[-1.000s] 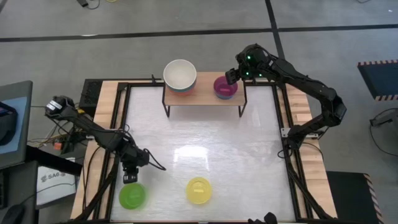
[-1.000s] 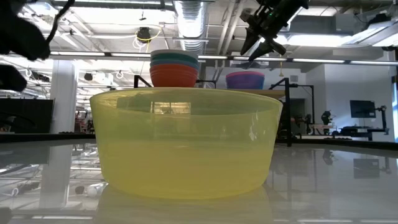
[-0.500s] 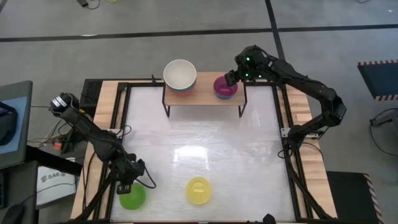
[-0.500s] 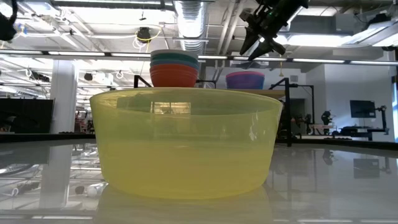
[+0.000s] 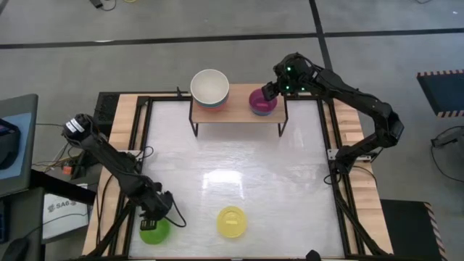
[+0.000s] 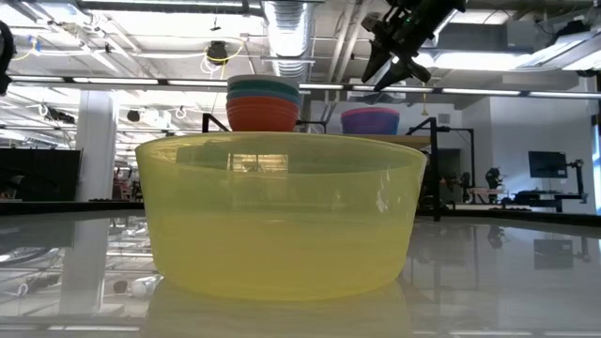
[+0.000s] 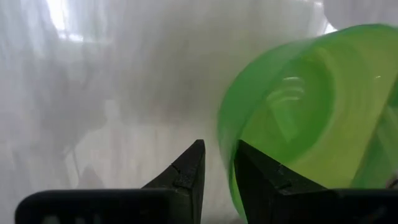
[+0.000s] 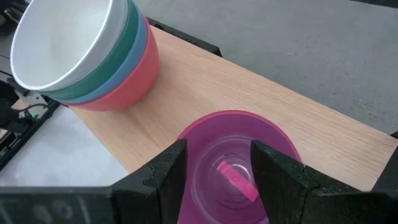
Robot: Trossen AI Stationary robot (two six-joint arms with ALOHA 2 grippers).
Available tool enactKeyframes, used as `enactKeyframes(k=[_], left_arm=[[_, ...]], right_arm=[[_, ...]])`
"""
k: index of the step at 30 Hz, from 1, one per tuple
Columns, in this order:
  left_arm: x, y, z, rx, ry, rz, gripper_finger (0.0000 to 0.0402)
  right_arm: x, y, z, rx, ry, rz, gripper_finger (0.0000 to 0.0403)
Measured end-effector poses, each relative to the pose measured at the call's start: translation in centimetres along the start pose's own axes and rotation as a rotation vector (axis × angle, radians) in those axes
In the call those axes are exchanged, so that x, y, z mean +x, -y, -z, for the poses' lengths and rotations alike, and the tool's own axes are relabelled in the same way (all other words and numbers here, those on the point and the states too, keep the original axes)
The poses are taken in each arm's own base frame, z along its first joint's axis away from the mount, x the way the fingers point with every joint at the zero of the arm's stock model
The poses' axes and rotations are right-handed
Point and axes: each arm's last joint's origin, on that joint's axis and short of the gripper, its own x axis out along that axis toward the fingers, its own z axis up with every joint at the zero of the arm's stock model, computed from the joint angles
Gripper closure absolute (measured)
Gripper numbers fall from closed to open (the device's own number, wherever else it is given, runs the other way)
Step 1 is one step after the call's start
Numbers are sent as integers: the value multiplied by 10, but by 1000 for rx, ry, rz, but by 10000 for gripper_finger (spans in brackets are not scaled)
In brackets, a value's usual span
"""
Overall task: Place and stack bowls onto a shelf
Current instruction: Stack the light green bowl on top of the light pink bowl on the shelf
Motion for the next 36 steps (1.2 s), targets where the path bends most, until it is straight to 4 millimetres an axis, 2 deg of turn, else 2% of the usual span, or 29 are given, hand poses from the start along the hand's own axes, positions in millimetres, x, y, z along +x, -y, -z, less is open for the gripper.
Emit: enactKeyframes(k=[3,6,8,10,17,26,31,36], left_arm=[[5,0,-1,-4,-23,-12,340],[5,-2,-3,-31,-16,-17,368],[0,-6,-8,-74,36,-25,392],[-9,-11,-14,-119,123,-43,397],[-70,-40,-46,-262,556,-166,401],[-165,-86,-100,-310,969,-306,401],[-199,-103,-135,-337,1033,-416,401],[-213,-114,-175,-293,1020,-526,401]], right_arm=[[0,0,0,0,0,0,200],[0,0,0,0,0,0,200],[0,0,0,1,-1,-2,200],[0,0,0,4,-2,-5,200],[-2,-17,5,-30,-6,-52,200],[-11,-76,16,-166,105,-276,200],[-18,-103,31,-338,114,-352,202],[-25,-123,45,-472,142,-366,206]])
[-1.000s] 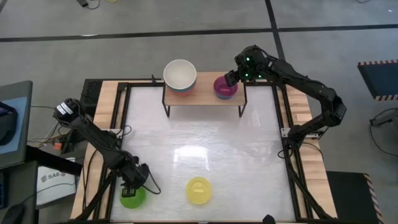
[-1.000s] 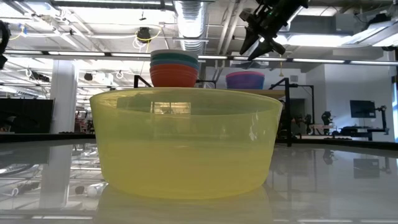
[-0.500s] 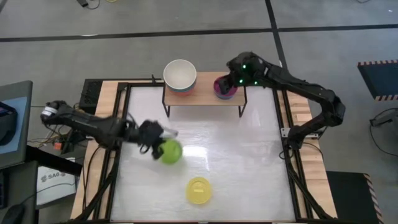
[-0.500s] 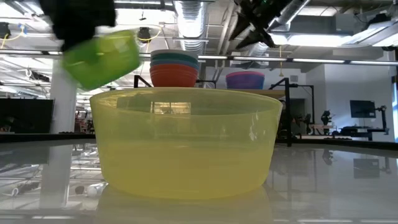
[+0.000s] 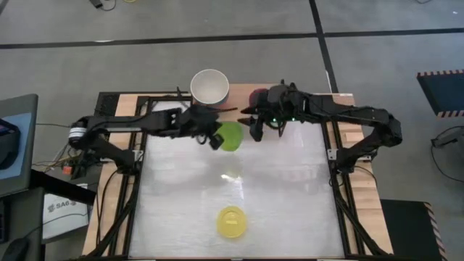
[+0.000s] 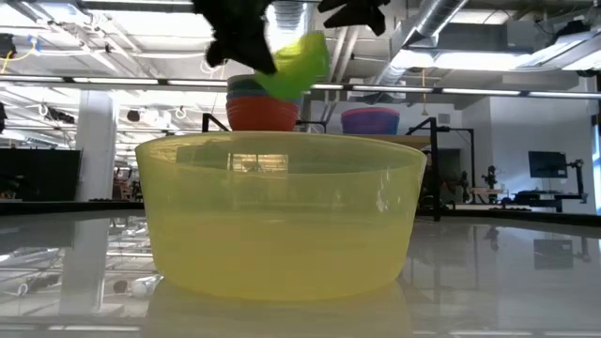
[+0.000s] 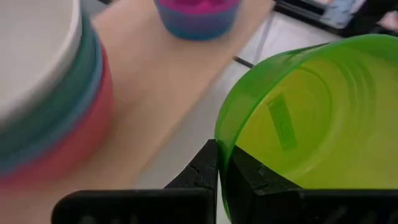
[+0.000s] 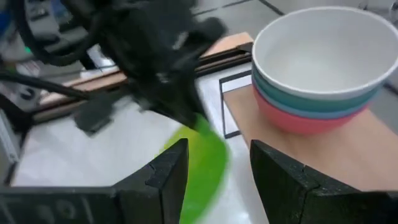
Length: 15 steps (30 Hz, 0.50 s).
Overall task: Place and stack bowls onto a shelf
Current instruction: Stack the light green bowl on top of the light pink bowl on the shelf
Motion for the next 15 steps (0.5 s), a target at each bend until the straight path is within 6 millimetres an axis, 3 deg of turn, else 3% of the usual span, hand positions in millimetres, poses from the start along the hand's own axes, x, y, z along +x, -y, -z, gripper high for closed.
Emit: enactKeyframes(k=[7,15], left_arm=[[34,16,-27,109,-5,-50,401],[34,21,-49,198,40,-52,401]], right_arm=[[-2,-19,9,-136,-36,114,206],[-4,-22,21,-166,-144,197,207]])
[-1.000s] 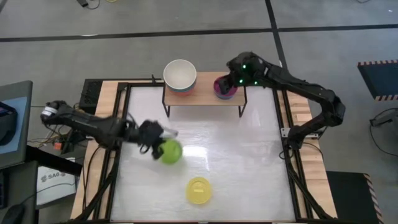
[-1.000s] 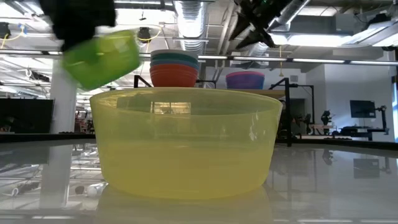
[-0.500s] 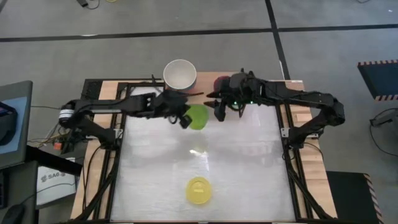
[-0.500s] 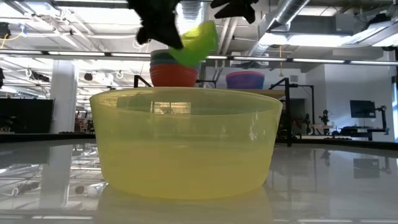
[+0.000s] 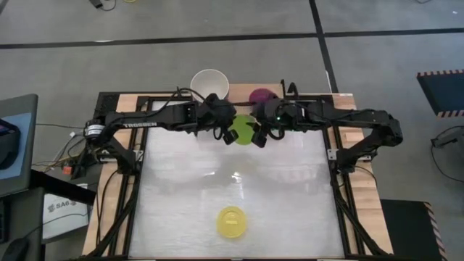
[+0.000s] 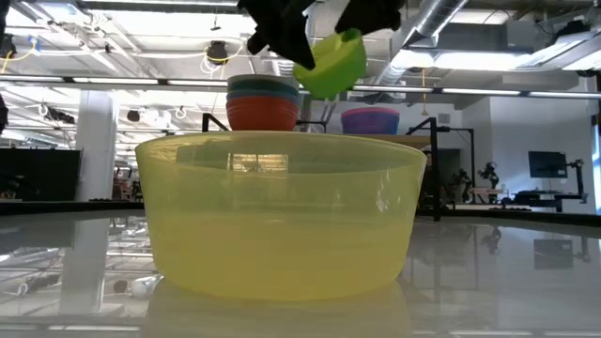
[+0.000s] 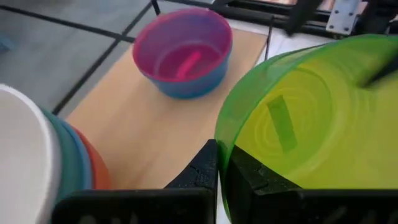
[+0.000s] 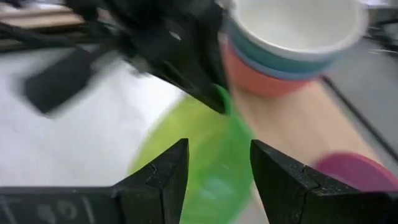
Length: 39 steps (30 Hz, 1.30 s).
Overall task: Place and stack bowls onto a shelf
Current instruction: Stack the light green bowl on top of the light pink bowl on the shelf
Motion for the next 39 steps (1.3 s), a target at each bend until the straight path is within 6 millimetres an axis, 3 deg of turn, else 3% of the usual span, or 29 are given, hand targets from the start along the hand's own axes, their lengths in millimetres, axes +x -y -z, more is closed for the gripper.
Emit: enactKeyframes(k=[4,8,18,24,29,39], left_arm=[[-3,-1,-5,42,16,-5,401],[-4,-1,-5,47,22,-6,401],[-4,1,-4,37,11,44,401],[-8,3,-4,20,7,77,376],[-28,-5,-6,-17,1,83,330],[-59,-20,-8,-53,7,21,273]], right_arm=[[-1,4,5,25,-33,145,207],[0,9,6,51,-47,180,221],[10,11,9,51,-84,146,380],[16,21,11,119,-115,143,376],[19,45,16,244,-165,194,380],[24,125,23,581,-157,337,378]])
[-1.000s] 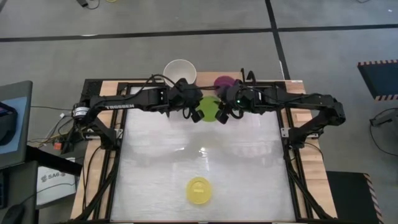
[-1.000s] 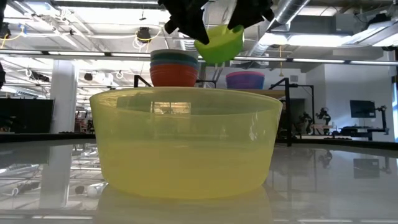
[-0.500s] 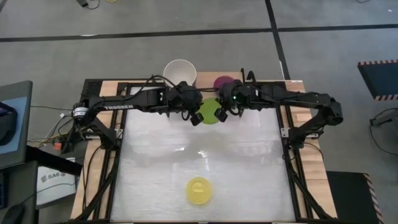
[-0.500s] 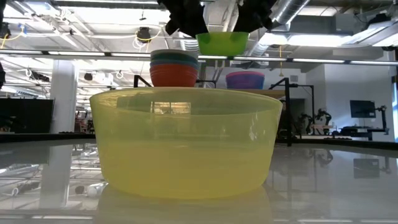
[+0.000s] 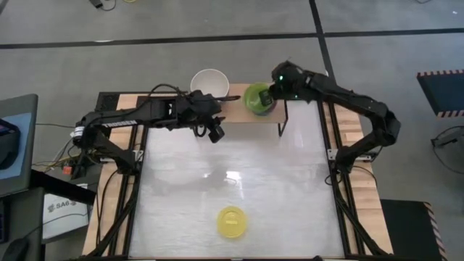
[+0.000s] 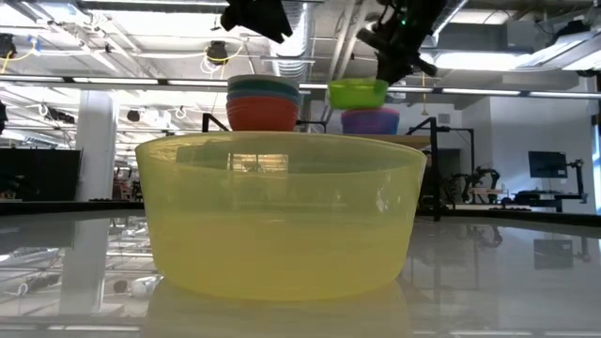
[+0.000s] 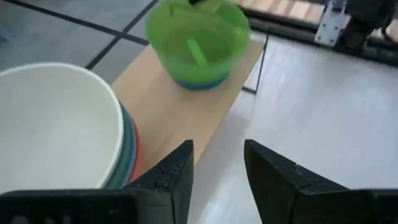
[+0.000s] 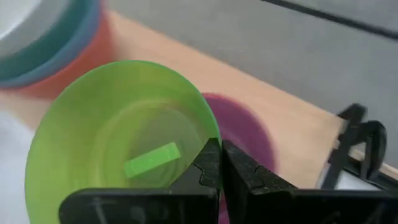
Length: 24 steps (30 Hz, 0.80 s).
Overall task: Place and stack bowls onto a shelf
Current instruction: Stack the light green bowl on top of the light pink bowl on the shelf
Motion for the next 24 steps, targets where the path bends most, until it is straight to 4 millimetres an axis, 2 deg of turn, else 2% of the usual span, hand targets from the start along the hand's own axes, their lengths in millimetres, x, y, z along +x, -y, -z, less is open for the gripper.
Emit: enactKeyframes(k=[7,13,18,24], left_arm=[[4,-1,13,8,-102,-20,271],[18,3,35,-15,-193,19,271],[22,6,42,-52,-217,47,271],[21,9,41,-60,-205,61,271]], right_arm=[[8,32,-10,37,-37,29,377],[19,41,-4,25,-130,18,358],[26,39,1,17,-120,8,303],[23,35,-5,-1,-51,-23,203]])
